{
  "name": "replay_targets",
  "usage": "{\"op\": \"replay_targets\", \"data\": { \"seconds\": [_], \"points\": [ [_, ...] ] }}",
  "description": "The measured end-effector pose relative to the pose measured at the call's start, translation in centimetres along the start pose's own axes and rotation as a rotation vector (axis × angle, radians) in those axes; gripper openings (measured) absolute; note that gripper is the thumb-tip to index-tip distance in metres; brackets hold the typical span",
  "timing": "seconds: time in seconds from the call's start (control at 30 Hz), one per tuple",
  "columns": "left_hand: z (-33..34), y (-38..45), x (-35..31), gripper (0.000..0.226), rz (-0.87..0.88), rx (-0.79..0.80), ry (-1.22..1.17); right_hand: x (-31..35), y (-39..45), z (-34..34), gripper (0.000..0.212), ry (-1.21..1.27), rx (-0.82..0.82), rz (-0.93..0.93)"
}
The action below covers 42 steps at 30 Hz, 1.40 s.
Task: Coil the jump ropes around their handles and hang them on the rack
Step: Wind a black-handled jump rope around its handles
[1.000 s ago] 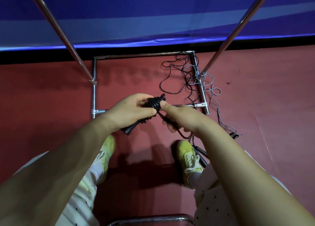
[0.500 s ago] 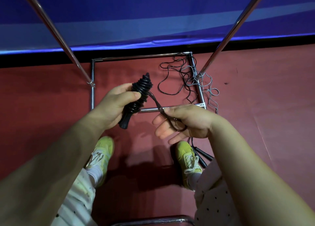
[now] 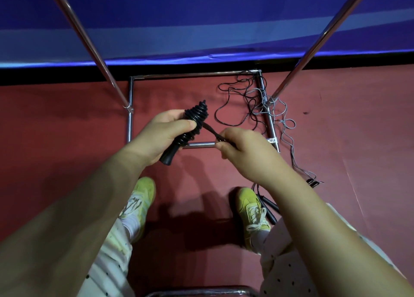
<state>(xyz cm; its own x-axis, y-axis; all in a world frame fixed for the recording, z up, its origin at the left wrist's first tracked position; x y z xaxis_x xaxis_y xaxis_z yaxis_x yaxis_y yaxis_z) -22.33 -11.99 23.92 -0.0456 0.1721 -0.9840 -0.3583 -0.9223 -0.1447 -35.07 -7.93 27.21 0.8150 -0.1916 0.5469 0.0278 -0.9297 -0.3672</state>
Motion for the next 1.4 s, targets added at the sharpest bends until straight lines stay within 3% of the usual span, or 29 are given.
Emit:
{"op": "replay_targets", "data": {
  "seconds": [0.07,0.2,0.3,0.4,0.6,0.7,0.77,1.0,1.2,1.4],
  "points": [
    [0.0,-0.1,0.0,0.009,0.002,0.003,-0.012,-0.8,0.1,0.0,0.024,0.216,0.071,0.079],
    [0.7,-0.2,-0.1,0.021,0.022,0.046,-0.1,-2.9,-0.4,3.7,0.045,0.989,0.536,0.455],
    [1.1,-0.2,-0.4,0.022,0.038,0.059,-0.121,-1.9,-1.2,5.4,0.023,1.292,0.727,0.545],
    [1.0,-0.1,-0.6,0.022,0.05,0.065,-0.132,-1.4,-1.1,5.6,0.019,1.412,0.752,0.567],
    [0.9,-0.2,-0.5,0.027,0.066,0.104,-0.108,-1.4,-1.6,5.5,0.018,1.484,0.752,0.632],
    [0.5,-0.1,-1.1,0.027,0.069,0.071,-0.119,-1.2,-1.6,5.1,0.005,1.503,0.764,0.61],
    [-0.1,0.0,-1.3,0.025,0.054,0.031,-0.131,-0.8,-1.5,4.8,0.01,1.475,0.772,0.559],
    [-0.4,0.0,-1.1,0.022,0.034,0.016,-0.145,-2.6,-0.5,3.8,0.024,1.398,0.487,0.6],
    [-0.3,0.3,-0.2,0.025,0.042,0.028,-0.035,-2.1,0.1,1.8,0.016,1.089,0.188,0.375],
    [0.2,0.0,0.9,0.039,-0.015,0.103,0.16,-0.7,-0.3,2.4,0.03,1.143,0.203,0.294]
  ]
}}
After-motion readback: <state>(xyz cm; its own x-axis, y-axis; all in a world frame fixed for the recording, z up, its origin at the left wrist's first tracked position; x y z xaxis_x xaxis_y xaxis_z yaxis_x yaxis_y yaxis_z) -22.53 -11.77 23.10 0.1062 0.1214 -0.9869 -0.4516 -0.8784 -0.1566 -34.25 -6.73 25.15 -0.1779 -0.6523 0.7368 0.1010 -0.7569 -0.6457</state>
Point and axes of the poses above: each hand's wrist, its own y-axis towards the middle knuckle, its own z-axis out of the palm, x = y × z, the point moved 10 cm from there along y, towards the middle knuckle, and after that the axes turned 13 degrees about z, right-handed, at the moved point
